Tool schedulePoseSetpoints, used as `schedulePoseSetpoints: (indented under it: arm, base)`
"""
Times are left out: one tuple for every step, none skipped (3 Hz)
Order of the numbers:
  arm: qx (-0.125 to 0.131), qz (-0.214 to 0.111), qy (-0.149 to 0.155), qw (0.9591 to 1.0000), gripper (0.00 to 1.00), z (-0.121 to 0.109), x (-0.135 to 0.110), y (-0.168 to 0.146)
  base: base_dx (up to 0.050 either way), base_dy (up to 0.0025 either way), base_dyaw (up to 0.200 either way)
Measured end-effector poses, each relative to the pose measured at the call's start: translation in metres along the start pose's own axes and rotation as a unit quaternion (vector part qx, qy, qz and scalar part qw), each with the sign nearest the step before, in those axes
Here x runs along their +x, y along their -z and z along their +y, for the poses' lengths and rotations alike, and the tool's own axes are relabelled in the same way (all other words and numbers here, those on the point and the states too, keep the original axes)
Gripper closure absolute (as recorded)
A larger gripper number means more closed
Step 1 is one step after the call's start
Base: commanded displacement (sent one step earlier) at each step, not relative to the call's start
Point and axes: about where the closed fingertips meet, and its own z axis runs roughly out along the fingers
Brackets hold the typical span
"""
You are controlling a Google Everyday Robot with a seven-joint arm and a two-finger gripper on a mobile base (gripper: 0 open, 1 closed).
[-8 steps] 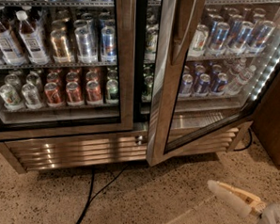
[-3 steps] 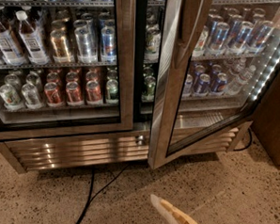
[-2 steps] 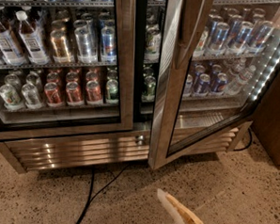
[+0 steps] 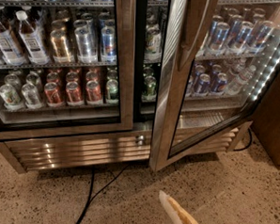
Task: Open right fridge door
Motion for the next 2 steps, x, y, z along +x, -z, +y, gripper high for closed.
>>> schedulePoseSetpoints:
  arm:
    - [-0.009,0.0,-0.001,1.0,0.0,0.001,-0.001,-0.003]
    - [0.009,-0.033,0.01,0.9994,0.0,-0.062,-0.041,-0.027]
  base:
    - [0.0,0.0,0.0]
    - [0.0,0.0,0.0]
